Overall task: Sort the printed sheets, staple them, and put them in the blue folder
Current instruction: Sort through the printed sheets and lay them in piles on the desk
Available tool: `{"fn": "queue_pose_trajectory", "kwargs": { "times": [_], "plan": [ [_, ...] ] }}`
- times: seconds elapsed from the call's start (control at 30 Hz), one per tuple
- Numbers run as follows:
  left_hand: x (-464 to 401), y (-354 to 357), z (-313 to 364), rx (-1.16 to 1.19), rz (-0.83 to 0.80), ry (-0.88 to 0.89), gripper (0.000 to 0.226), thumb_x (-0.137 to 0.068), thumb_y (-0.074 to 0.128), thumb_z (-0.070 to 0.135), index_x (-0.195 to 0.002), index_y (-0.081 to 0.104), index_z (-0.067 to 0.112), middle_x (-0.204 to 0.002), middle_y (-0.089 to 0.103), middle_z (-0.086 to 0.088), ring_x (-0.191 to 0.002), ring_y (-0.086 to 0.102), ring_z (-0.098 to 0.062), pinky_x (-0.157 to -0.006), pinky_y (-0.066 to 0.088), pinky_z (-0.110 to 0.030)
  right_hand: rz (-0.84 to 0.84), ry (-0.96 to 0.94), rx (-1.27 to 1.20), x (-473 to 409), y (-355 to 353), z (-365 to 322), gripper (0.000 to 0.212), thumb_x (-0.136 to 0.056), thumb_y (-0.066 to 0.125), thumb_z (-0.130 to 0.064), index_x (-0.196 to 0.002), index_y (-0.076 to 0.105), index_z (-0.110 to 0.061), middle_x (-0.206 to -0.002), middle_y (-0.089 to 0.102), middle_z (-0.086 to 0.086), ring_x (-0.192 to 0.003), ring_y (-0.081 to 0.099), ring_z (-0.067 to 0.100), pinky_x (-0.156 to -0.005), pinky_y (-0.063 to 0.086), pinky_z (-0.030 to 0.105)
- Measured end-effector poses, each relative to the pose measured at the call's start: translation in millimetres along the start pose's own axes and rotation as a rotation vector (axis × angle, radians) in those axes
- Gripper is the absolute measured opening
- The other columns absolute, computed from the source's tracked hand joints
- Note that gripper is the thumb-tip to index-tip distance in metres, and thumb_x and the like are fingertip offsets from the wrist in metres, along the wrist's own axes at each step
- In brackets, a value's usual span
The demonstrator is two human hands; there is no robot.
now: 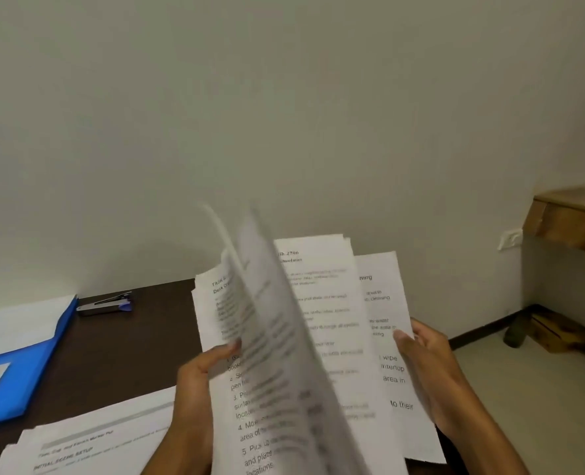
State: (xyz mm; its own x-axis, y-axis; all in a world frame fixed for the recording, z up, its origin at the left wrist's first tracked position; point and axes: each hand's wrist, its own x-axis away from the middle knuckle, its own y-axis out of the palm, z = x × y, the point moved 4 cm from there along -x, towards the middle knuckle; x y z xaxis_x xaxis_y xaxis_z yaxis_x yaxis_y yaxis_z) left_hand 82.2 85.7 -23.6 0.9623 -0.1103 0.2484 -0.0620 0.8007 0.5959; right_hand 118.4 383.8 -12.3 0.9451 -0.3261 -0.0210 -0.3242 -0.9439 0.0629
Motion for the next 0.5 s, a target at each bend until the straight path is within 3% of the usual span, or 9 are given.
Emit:
{"fn": "queue_pose_trajectory", "kwargs": {
  "times": [0.1,0.2,0.3,0.4,0.5],
  "plan": [
    [4,9,2,-0.040,-0.037,-0.012,0.041,-0.079,0.068,0.010,-0.119,0.073,0.003,-0.104,0.078,-0.023,-0.077,0.078,-0.040,-0.064,0.066,-0.050,-0.052,-0.031,-0.036,3,6,-6,0.024,-0.110,0.049,-0.014,-0.120,0.070,-0.012,-0.112,0.079,0.014,-0.097,0.077,0.040,-0.081,0.065,0.051],
    [9,11,2,-0.043,-0.036,-0.036,0.049,-0.079,0.069,0.012,-0.128,0.070,0.005,-0.114,0.076,-0.026,-0.092,0.076,-0.046,-0.074,0.065,-0.056,-0.029,-0.082,-0.042,-2,8,-6,0.026,-0.109,0.049,-0.011,-0.117,0.073,-0.015,-0.110,0.079,0.018,-0.088,0.078,0.034,-0.071,0.064,0.042],
    [11,8,1,-0.015,-0.054,-0.086,0.043,-0.084,0.066,0.011,-0.125,0.071,0.004,-0.109,0.077,-0.026,-0.080,0.076,-0.043,-0.071,0.064,-0.055,-0.043,-0.099,0.006,-4,10,-4,0.027,-0.110,0.048,-0.014,-0.119,0.073,-0.018,-0.110,0.080,0.013,-0.092,0.079,0.033,-0.077,0.063,0.044],
    [11,10,1,0.010,-0.069,-0.064,0.036,-0.082,0.063,0.012,-0.114,0.074,0.001,-0.088,0.077,-0.023,-0.063,0.075,-0.038,-0.057,0.064,-0.048,-0.087,-0.068,-0.007,-2,17,-4,0.029,-0.111,0.046,-0.021,-0.121,0.072,-0.012,-0.109,0.080,0.014,-0.092,0.078,0.032,-0.078,0.060,0.043],
    [19,18,3,-0.033,-0.029,-0.019,0.022,-0.085,0.056,0.014,-0.080,0.074,0.002,-0.060,0.068,-0.015,-0.043,0.066,-0.026,-0.045,0.058,-0.036,-0.102,-0.021,0.007,-2,20,2,0.043,-0.109,0.043,-0.043,-0.117,0.073,-0.014,-0.110,0.079,0.013,-0.093,0.075,0.026,-0.081,0.057,0.038]
  ]
}}
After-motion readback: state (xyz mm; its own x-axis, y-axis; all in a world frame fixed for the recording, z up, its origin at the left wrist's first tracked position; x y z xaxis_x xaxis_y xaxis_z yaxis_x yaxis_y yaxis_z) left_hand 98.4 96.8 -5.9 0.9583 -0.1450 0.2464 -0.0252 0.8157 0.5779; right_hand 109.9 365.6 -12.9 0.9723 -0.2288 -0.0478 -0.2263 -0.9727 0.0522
